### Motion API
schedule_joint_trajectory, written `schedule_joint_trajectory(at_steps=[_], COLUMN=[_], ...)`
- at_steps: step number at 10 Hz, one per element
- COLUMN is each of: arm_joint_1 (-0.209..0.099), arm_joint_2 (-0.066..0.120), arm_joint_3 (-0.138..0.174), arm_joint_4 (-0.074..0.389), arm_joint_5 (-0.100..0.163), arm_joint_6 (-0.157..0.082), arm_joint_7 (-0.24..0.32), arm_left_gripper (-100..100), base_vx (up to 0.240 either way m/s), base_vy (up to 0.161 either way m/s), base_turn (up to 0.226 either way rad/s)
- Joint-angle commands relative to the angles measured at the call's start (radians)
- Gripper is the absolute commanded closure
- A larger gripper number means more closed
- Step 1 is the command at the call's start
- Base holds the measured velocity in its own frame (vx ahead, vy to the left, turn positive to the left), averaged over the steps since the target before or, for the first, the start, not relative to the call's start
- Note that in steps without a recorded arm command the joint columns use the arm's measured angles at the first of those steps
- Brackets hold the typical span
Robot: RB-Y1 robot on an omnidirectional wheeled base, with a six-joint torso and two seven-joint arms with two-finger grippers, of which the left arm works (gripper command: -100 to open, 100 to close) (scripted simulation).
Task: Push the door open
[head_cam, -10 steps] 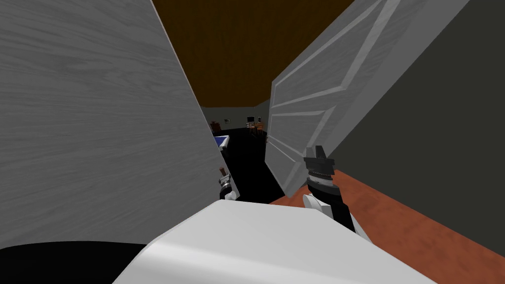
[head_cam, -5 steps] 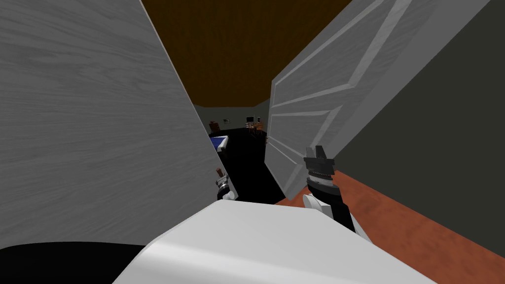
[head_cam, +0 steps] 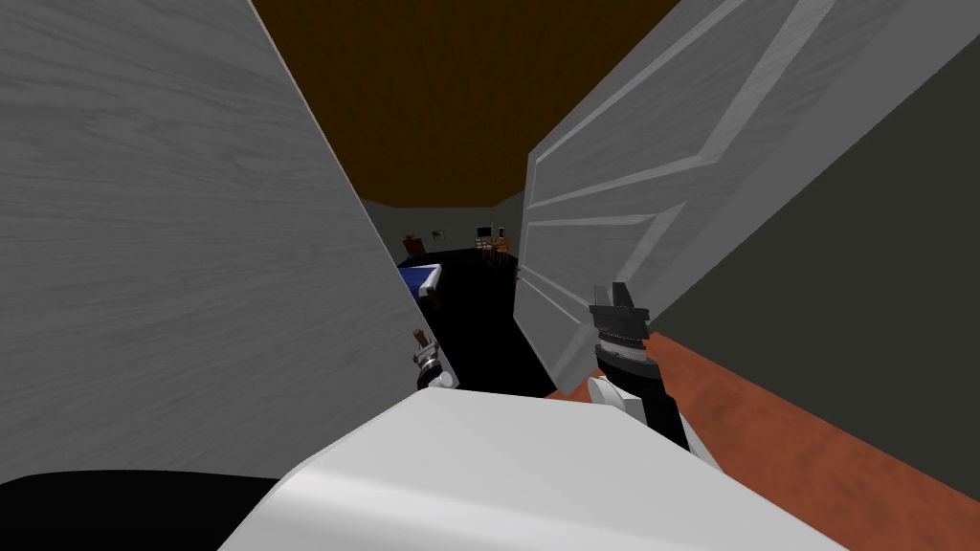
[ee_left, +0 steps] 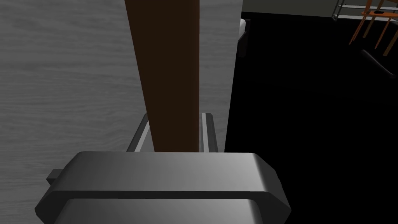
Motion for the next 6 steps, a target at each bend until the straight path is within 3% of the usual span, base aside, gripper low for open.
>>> schedule_joint_trajectory(at_steps=[1,2,6], arm_joint_1=[-0.004,-0.004,0.006], arm_joint_2=[0.009,0.009,-0.009], arm_joint_3=[0.029,0.029,0.093], arm_joint_4=[0.014,0.014,0.006], arm_joint_5=[0.000,0.000,-0.001], arm_joint_6=[-0.021,-0.021,-0.020], arm_joint_7=[0.007,0.007,0.003], arm_left_gripper=[100,100,100], base_vx=[0.100,0.078,0.118], base_vy=[0.005,0.003,0.020], base_turn=[-0.004,0.010,-0.021])
